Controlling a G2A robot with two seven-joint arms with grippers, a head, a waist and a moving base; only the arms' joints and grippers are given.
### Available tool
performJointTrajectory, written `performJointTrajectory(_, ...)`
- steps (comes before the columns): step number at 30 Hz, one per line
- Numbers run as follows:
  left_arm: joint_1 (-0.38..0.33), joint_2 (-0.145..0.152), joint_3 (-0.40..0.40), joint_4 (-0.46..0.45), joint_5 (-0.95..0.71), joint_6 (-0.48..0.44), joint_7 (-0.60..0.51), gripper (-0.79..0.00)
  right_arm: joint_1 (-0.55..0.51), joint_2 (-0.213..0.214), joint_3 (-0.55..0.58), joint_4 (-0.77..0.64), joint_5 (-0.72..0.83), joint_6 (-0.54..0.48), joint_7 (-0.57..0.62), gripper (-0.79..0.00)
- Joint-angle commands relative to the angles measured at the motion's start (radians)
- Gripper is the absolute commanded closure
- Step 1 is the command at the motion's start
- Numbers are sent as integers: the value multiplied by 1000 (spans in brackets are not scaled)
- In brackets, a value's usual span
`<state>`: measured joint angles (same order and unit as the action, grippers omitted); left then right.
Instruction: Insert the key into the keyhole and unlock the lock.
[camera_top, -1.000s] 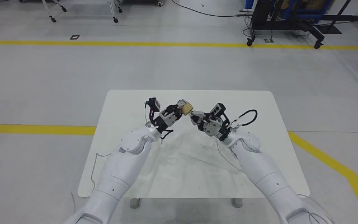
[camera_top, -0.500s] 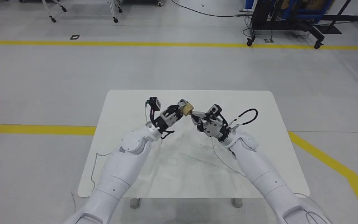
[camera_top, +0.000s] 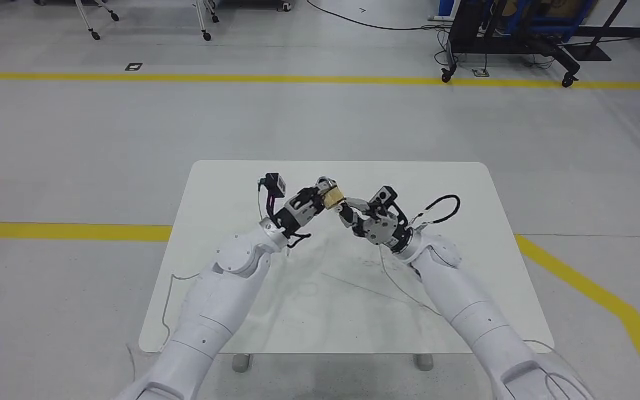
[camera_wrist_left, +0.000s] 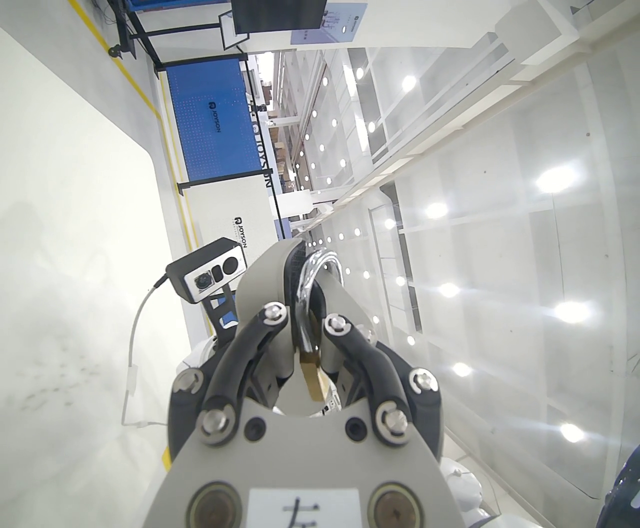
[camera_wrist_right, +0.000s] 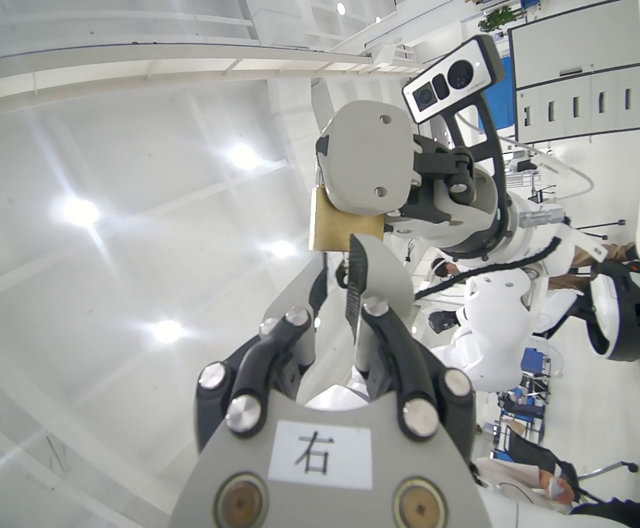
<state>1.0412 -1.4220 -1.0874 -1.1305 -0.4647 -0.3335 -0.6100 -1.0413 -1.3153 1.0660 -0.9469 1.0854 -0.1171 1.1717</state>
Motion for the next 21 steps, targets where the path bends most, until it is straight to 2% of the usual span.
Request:
performJointTrajectory(1, -2, 1, -3, 1, 13, 7, 11, 0, -5, 4, 10, -7, -37, -37, -19, -637)
performJointTrajectory(3, -2, 2, -4, -1, 37, 14, 27, 0, -15, 13, 32, -19, -91, -92, -34, -631)
performJointTrajectory(6, -8, 6, 3, -10, 136, 16, 55, 0, -43, 35, 89, -49, -183, -165, -75, -705)
performJointTrajectory(8, -9, 9, 23, -22, 242, 20, 74, 0, -74, 53, 142, -83, -235, -200, -115, -785)
performJointTrajectory(13, -11, 9, 94, -43, 447, 73, 86, 0, -174, 100, 322, -207, -305, -216, -226, -785)
performJointTrajectory(16, -17, 4, 135, -35, 481, 128, 42, 0, -243, 122, 417, -310, -375, -218, -299, -785)
performJointTrajectory(21, -46, -1, 198, -10, 621, 220, 15, 0, -334, 137, 486, -453, -464, -181, -404, -785)
